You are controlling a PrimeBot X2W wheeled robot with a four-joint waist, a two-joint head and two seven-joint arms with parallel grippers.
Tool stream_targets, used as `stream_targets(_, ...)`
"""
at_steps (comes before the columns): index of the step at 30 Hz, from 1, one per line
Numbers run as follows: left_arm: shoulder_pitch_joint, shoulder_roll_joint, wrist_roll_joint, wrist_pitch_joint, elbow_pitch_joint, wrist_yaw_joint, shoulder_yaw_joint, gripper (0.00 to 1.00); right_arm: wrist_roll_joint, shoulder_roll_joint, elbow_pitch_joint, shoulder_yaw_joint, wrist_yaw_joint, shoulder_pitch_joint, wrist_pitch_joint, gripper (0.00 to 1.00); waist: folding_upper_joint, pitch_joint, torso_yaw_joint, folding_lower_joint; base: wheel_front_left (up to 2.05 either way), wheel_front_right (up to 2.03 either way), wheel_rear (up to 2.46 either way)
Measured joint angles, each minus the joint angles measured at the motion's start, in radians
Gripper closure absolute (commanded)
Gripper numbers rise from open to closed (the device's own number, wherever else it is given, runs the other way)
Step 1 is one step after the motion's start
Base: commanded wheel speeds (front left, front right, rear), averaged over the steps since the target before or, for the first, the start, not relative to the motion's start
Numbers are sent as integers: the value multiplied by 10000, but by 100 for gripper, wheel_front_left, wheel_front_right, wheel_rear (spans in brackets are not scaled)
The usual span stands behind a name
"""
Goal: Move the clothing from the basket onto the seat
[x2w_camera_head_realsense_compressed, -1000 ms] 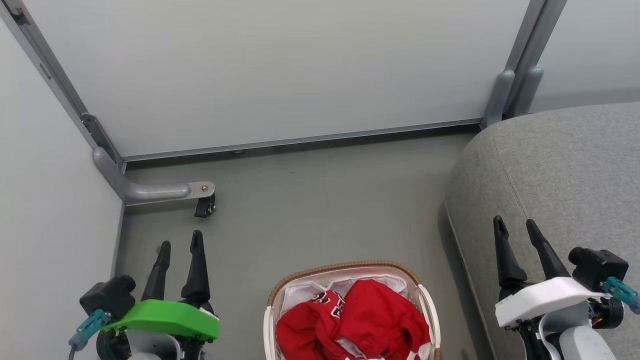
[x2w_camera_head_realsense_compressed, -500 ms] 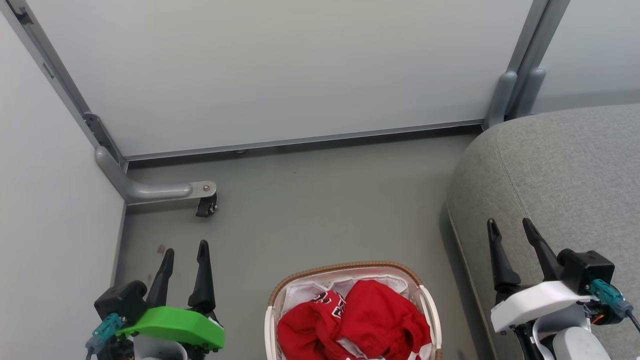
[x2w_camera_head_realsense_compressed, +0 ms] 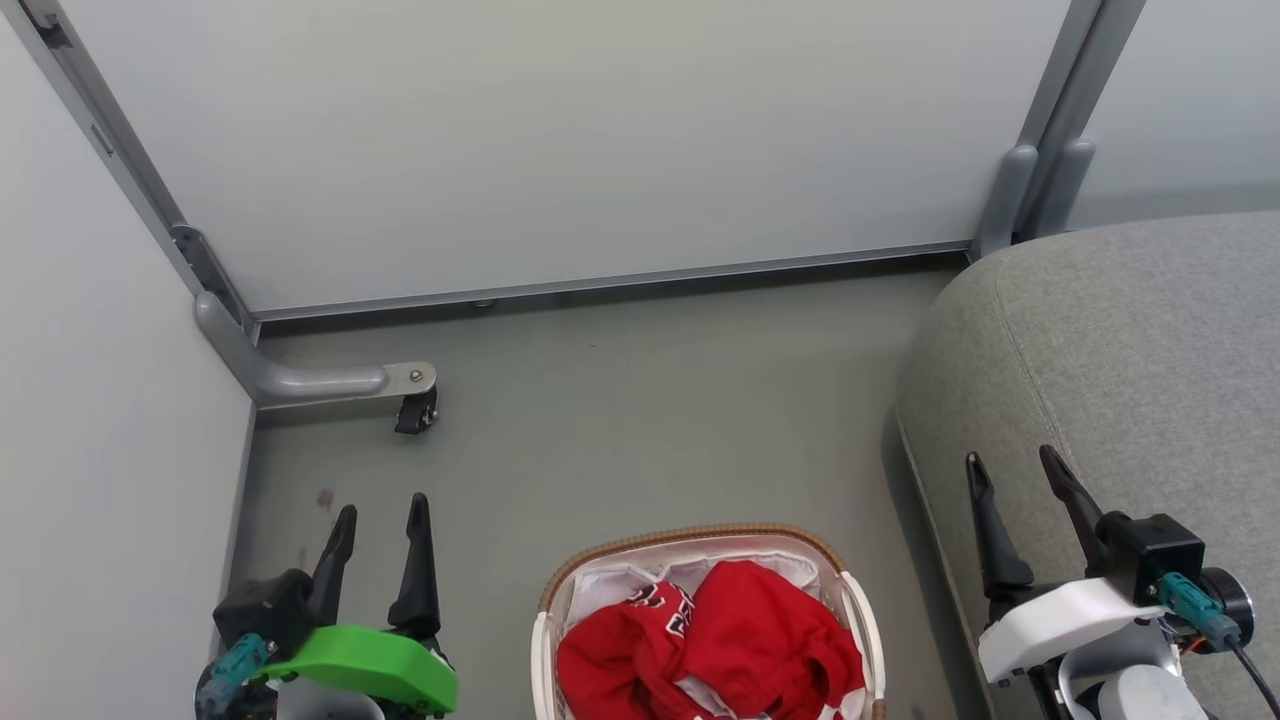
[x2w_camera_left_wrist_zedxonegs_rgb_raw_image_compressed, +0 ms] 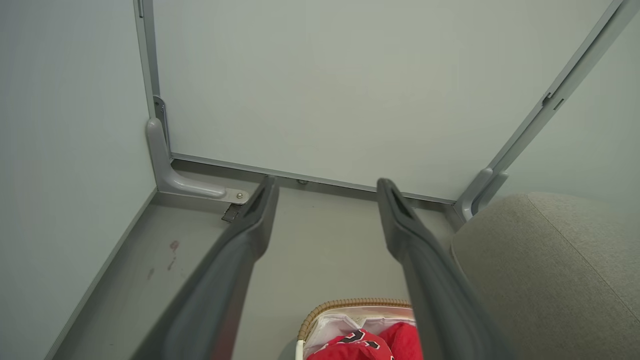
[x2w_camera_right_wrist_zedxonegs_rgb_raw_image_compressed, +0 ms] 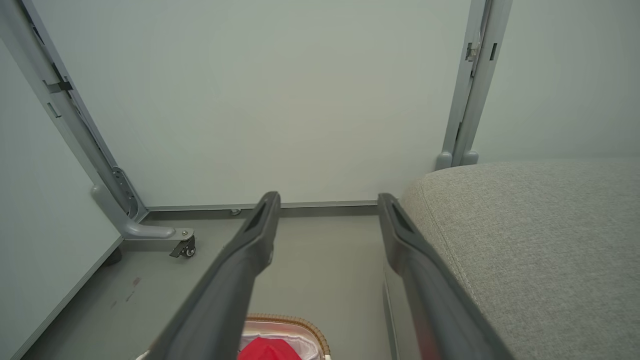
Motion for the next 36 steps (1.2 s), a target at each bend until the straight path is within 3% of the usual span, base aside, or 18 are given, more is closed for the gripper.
stream_targets(19, 2, 12, 1068, -347, 276, -12, -121, 0, -1206, -15, 56, 65, 2, 41, -326, 0, 0, 20, 86, 0, 0, 0, 0)
stream_targets(36, 1, 13, 1085, -359, 372, -13, -102, 0, -1206, -17, 81, 102, 2, 41, -328, 0, 0, 40, 58, 0, 0, 0, 0)
